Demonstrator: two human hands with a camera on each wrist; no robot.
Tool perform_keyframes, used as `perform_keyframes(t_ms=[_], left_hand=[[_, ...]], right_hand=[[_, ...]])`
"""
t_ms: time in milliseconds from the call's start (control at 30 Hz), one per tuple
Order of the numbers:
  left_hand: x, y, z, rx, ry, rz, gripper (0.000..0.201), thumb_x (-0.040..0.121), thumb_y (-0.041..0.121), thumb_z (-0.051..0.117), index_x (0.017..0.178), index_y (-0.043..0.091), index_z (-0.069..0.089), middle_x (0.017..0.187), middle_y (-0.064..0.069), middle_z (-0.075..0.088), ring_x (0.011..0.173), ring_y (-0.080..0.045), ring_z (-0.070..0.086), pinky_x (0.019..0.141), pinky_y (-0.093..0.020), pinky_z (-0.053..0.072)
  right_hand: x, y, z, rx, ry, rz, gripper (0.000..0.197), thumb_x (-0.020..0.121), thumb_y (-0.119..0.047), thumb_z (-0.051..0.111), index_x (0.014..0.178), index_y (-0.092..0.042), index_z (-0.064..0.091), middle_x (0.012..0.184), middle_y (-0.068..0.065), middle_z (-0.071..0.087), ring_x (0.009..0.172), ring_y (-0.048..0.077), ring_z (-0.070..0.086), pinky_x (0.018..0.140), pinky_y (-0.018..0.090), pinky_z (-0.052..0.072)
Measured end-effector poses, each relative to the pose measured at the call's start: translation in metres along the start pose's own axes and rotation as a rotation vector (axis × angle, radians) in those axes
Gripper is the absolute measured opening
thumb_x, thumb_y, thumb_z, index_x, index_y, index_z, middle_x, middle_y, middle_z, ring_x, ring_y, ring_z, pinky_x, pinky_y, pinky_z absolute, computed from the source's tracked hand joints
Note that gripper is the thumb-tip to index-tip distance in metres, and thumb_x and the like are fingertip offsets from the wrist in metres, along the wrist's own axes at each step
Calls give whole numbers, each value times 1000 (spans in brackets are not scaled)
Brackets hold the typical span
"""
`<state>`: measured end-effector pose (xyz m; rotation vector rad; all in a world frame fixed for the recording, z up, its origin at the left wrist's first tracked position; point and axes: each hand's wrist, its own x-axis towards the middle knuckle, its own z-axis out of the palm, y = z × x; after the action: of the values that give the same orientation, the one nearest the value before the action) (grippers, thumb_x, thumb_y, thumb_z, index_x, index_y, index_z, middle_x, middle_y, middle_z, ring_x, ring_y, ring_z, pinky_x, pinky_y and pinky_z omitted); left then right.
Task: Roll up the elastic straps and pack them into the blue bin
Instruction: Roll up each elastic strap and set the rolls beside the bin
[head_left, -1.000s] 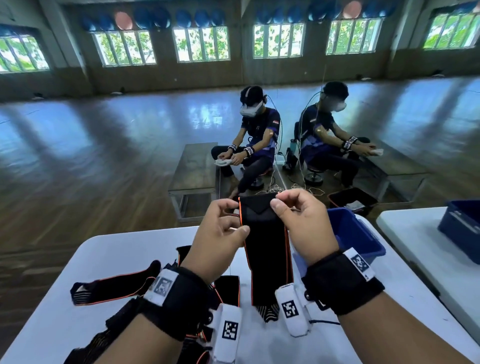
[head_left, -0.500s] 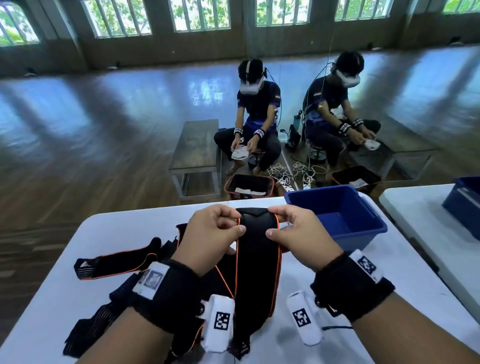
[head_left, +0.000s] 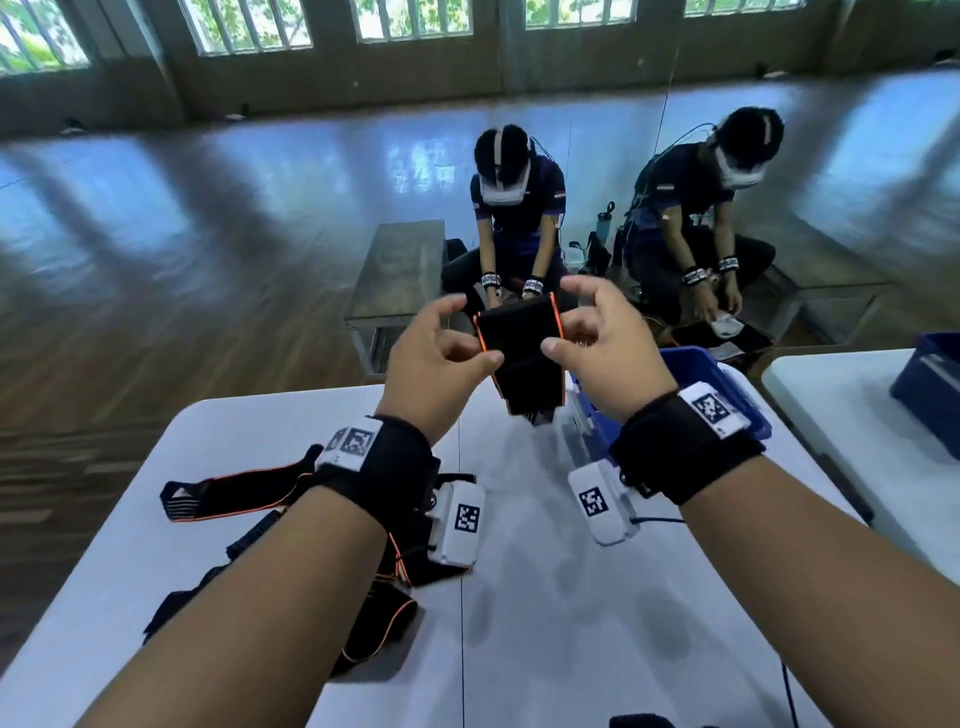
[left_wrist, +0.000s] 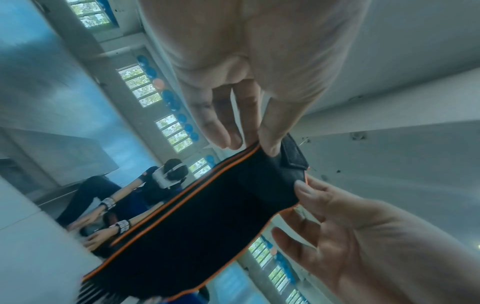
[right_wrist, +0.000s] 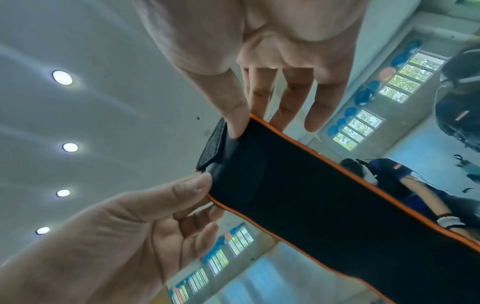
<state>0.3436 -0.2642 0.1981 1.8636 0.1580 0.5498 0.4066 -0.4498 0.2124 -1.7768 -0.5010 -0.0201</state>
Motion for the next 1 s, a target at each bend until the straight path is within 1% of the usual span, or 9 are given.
perform_keyframes(t_ms=[133,267,367,500,633,733,800,867,1000], left_hand=[[-43,-58,22,126,-106,-214,33,73,8,83,94,23,63,70,5,70,65,-10,64,75,-33,54],[-107,-118,44,181,-234,-427,49,74,9,81,110,28,55,78,3,73,75,-12,69,73,-32,56],[-148,-147,54,296,-347,-450,60,74,15,82,125,28,53,75,5,73,79,-6,68,75,-17,51],[-183,-168,58,388,-448,-455,48,76,24,81,118,28,58,76,8,71,75,-5,65,74,-23,51],[-200,-174,55,288,-493,-471,40,78,8,74,109,30,61,79,8,67,70,-3,61,73,-23,53],[-194,-175,49,219,-461,-453,36,83,-1,57,104,27,65,93,3,68,76,0,61,76,-21,50],[-178,-174,45,179,-404,-463,25,87,9,60,102,29,67,98,-1,70,77,-2,61,77,-24,52],[-153,-171,43,170,-349,-461,16,87,36,63,101,32,67,95,-6,69,74,-7,60,76,-33,55],[-91,-172,58,194,-268,-455,38,84,61,56,107,31,64,97,3,64,83,-12,60,84,-38,55]], right_hand=[[-35,70,10,-205,-103,183,48,73,-12,76,113,-30,58,80,1,72,84,20,69,85,45,55],[-95,139,23,-322,-198,374,44,72,-4,77,101,-30,56,69,0,68,71,17,65,75,38,54],[-138,171,27,-344,-286,447,45,73,-2,73,102,-33,56,64,-6,61,65,11,60,70,29,49],[-173,195,25,-358,-358,505,42,75,-8,73,103,-35,58,77,0,69,75,12,64,75,27,50],[-192,208,18,-317,-426,546,44,81,-1,53,110,-32,60,85,-2,69,79,14,65,72,23,52],[-189,211,10,-206,-403,571,50,82,7,35,101,-30,63,94,-1,65,72,8,58,62,14,44],[-172,210,5,-146,-359,591,50,82,13,32,101,-21,64,96,4,61,73,9,55,59,11,41],[-146,207,4,-164,-343,583,48,82,14,36,104,-18,64,102,6,64,82,13,59,63,14,43],[-90,211,19,-205,-326,560,42,85,8,48,111,-19,65,111,4,65,94,16,61,75,26,51]])
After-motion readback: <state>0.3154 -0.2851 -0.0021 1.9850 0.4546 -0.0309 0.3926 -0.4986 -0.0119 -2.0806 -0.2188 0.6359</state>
